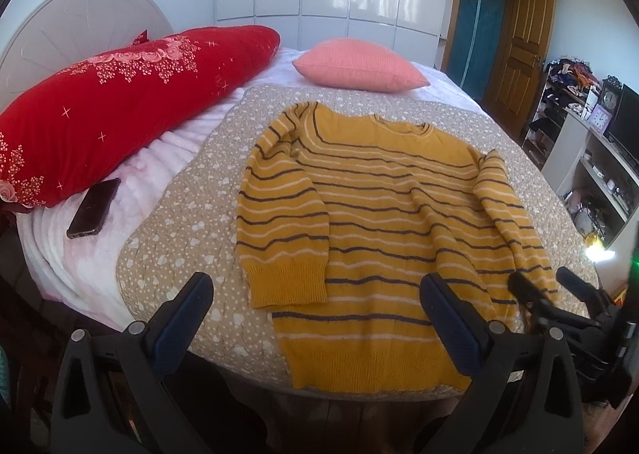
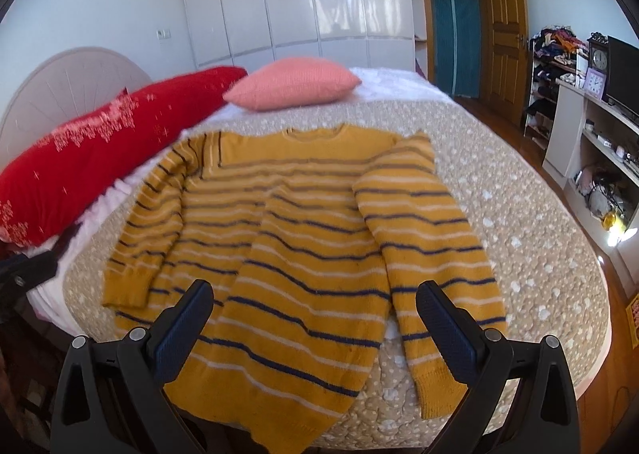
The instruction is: Fold small clothes
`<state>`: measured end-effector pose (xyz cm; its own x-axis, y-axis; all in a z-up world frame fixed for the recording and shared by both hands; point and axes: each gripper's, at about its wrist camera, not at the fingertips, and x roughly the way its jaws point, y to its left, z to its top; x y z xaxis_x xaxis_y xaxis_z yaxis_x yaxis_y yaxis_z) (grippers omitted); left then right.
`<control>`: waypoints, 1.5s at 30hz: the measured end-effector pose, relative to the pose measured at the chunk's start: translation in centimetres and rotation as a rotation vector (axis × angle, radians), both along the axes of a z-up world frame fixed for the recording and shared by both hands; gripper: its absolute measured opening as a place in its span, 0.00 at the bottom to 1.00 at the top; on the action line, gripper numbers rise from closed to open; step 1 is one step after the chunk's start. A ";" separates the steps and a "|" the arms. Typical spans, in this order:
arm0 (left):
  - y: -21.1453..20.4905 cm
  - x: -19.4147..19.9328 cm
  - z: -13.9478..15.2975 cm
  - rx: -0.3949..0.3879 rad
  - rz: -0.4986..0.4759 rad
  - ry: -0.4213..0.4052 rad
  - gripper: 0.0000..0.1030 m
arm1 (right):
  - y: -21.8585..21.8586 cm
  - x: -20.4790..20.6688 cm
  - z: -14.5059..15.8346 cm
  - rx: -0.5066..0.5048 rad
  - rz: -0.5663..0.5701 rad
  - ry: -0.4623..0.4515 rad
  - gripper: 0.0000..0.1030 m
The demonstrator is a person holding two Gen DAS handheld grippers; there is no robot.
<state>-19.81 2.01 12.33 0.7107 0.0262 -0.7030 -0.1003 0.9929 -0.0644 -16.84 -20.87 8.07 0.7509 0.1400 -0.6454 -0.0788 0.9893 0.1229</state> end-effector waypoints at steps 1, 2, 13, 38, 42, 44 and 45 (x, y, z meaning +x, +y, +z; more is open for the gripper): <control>0.0 0.1 -0.2 0.000 0.000 0.005 1.00 | 0.0 0.4 -0.7 -0.005 0.000 0.016 1.00; 0.0 0.3 -0.6 0.000 0.000 0.012 1.00 | 0.0 0.9 -1.6 -0.011 0.001 0.035 1.00; 0.4 2.0 -2.9 -0.027 -0.006 0.037 1.00 | -1.7 4.2 -8.4 0.065 -0.037 0.171 1.00; -2.2 1.5 -1.8 -0.079 -0.096 0.009 1.00 | -15.8 -2.1 -6.6 0.201 -0.235 0.151 0.84; -2.1 1.1 -1.4 -0.060 -0.102 -0.012 1.00 | -14.7 -0.6 -8.3 0.215 -0.231 0.185 0.63; -1.6 1.0 -1.5 -0.064 -0.089 -0.014 1.00 | -14.5 -0.6 -8.4 0.181 -0.232 0.178 0.45; -1.3 1.1 -1.6 -0.071 -0.082 -0.008 1.00 | -14.5 -0.7 -8.4 0.178 -0.221 0.173 0.39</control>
<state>-18.75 0.70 10.70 0.7142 -0.0822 -0.6951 -0.0179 0.9906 -0.1355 -17.57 -35.33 -0.32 0.6570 0.1079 -0.7461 0.1721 0.9421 0.2878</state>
